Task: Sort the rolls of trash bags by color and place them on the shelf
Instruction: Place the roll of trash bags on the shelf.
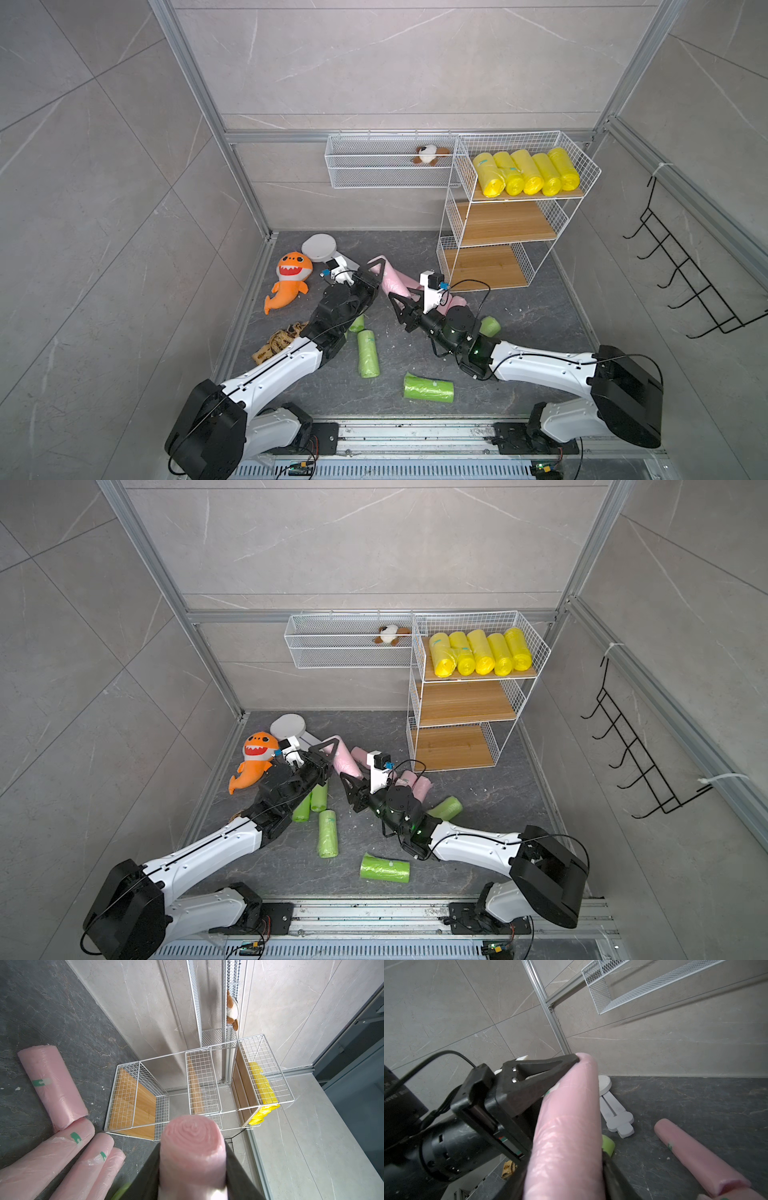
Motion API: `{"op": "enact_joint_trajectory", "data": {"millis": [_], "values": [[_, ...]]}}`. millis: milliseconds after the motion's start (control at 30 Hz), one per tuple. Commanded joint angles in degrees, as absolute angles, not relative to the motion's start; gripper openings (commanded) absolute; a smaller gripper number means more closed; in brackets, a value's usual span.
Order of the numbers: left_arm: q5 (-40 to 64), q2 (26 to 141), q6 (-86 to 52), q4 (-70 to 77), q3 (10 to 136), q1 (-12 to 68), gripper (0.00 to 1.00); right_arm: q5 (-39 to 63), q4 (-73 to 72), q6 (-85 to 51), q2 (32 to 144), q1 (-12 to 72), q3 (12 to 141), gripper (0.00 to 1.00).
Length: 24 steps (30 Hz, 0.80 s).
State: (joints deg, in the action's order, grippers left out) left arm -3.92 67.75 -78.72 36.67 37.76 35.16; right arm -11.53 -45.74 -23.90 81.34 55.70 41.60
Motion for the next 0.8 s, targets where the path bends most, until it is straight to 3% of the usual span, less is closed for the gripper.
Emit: {"op": "enact_joint_trajectory", "data": {"millis": [0,333,600,767], "values": [[-2.8,66.81,-79.21,42.12,37.9,35.35,0.37,-11.95,-46.53,-23.16,81.49,55.9,43.42,0.39],[-6.06,67.22,-72.25,37.98,37.71,35.3,0.73,-12.99,-36.15,-21.7,75.56,54.44,44.12,0.31],[-13.53,66.2,-58.45,28.09,38.51,35.2,0.8,-12.13,-20.35,-22.07,63.27,49.95,42.05,0.3],[-13.24,66.64,-49.25,22.41,42.14,35.11,0.81,-13.6,-2.67,-20.25,54.06,46.63,44.29,0.29]]}}
